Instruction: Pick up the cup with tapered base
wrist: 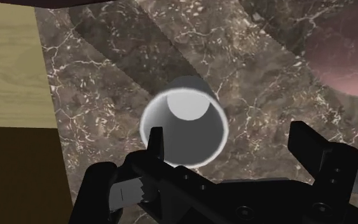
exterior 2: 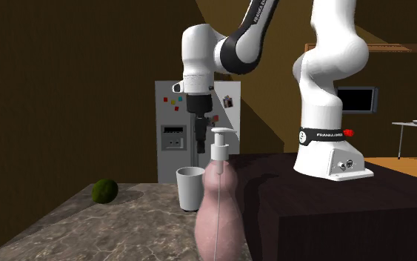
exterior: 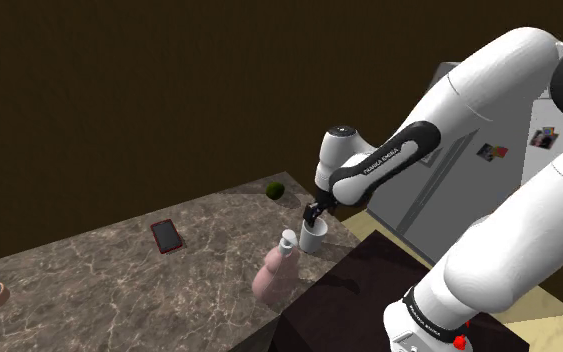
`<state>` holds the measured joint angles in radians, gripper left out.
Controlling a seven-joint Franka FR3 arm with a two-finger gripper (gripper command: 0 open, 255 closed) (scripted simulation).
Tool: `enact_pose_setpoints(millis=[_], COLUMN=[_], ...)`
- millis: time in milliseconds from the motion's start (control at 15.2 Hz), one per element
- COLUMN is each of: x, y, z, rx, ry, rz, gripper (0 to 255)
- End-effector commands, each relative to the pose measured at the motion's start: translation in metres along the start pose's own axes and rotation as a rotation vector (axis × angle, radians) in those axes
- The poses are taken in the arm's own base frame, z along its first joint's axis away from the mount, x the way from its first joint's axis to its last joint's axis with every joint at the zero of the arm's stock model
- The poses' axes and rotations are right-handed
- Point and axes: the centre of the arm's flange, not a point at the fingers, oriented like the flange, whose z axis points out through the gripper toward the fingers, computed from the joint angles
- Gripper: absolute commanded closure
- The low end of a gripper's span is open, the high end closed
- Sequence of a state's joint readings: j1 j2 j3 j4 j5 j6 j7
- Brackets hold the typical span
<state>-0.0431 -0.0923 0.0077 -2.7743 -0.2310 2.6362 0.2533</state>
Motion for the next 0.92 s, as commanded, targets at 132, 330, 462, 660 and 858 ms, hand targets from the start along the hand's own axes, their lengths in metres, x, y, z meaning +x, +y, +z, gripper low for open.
enact_pose_setpoints(millis=[132, 330, 462, 660, 858], x=[0.02, 0.032, 0.033, 0.033, 0.033], y=[-0.008, -0.011, -0.013, -0.014, -0.016], z=[0.048, 0.077, 0.087, 0.103, 0.116], rx=[0.007, 0.01, 0.01, 0.01, 0.01], ry=[0.025, 0.038, 0.038, 0.038, 0.038], rz=[0.006, 0.01, 0.01, 0.01, 0.01], gripper=[0, 0, 0, 0, 0])
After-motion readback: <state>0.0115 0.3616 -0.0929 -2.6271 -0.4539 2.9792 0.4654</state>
